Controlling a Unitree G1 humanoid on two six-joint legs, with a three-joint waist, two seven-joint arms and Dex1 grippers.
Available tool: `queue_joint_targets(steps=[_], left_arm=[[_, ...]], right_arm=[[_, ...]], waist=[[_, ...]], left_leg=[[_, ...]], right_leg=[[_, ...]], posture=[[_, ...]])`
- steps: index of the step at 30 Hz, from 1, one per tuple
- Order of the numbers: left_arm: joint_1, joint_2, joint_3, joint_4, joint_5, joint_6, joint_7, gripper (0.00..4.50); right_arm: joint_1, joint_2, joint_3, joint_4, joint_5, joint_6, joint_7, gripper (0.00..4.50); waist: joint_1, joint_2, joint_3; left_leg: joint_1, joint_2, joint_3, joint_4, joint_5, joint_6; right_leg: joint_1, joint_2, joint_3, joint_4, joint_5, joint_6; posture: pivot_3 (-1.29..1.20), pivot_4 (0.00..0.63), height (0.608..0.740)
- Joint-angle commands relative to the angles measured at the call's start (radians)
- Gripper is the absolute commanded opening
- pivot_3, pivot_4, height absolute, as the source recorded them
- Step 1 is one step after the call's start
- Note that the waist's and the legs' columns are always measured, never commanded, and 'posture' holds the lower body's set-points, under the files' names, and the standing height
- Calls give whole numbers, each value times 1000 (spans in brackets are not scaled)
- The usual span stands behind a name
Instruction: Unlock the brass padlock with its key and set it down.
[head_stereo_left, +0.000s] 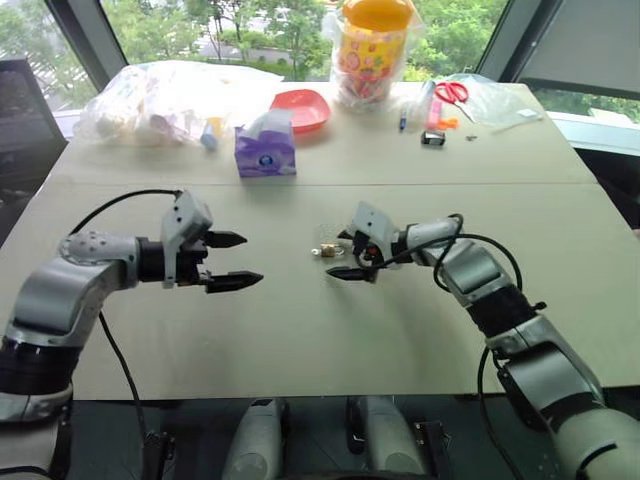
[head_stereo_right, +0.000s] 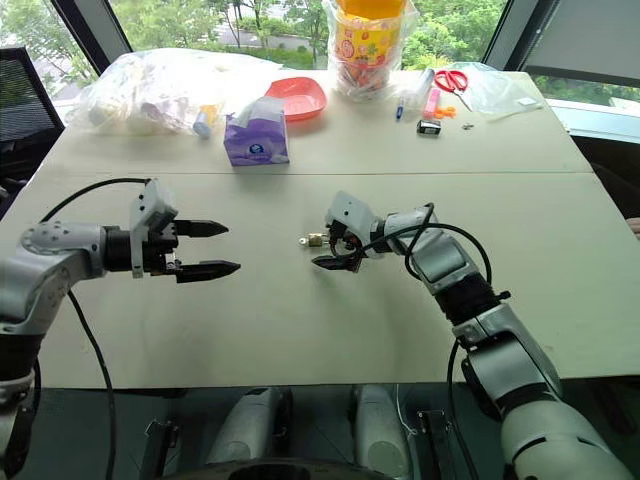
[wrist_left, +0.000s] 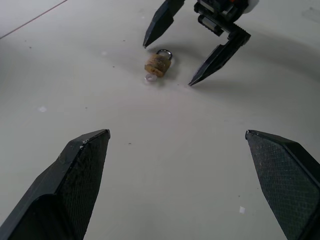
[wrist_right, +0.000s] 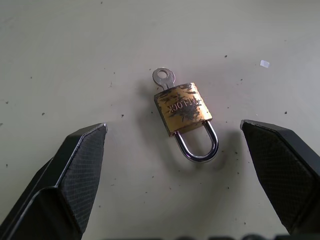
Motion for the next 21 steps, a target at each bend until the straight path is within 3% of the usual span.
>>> queue_joint_targets(steps=[1, 5, 6, 8, 13, 14, 21], left_arm=[[3, -4, 39, -46, -16, 4, 30, 4500], [14, -14, 40, -56, -20, 5, 55, 4500], [18, -18, 39, -59, -20, 4, 61, 4500], [25, -24, 34, -61, -15, 1, 71, 4500], [32, -40, 36, -45, -16, -5, 89, 4500], [28, -50, 45, -35, -24, -3, 95, 4500], [-118, -170, 107, 162, -126, 34, 99, 4500]], right_arm=[[-60, 28, -2, 110, -38, -88, 39, 4472], [-122, 77, -2, 269, -80, -180, 62, 4472], [-142, 97, -6, 315, -87, -201, 62, 4232], [-167, 126, -5, 376, -96, -247, 88, 3632], [-178, 145, -16, 437, -133, -317, 89, 1011], [-169, 136, -25, 419, -136, -327, 82, 715], [-20, -11, -106, 25, -197, -527, -67, 726]], waist=[[-4, 0, 0], [-9, 0, 0], [-11, 0, 0], [-13, 0, 0], [-12, 0, 0], [-11, 0, 0], [3, 0, 0]], left_leg=[[1, 0, 0, 0, 0, 0], [5, 0, 0, 0, 0, 0], [7, 0, 1, 0, 0, 0], [8, 1, 1, 0, 0, 0], [10, 1, 0, 0, 0, 0], [10, 2, 0, 0, 0, -1], [8, -1, -1, 1, 1, -1]], right_leg=[[0, 0, 0, 1, 0, 0], [3, 1, 0, 3, 0, 0], [4, 1, 0, 3, 0, -1], [5, 1, 0, 3, -1, -3], [6, 2, 1, 4, -1, -3], [6, 2, 1, 4, -1, -3], [7, -1, 1, 3, 0, -1]], posture=[[0, 150, 740], [0, 150, 740], [0, 150, 740], [0, 150, 740], [0, 150, 740], [0, 150, 740], [0, 150, 740]])
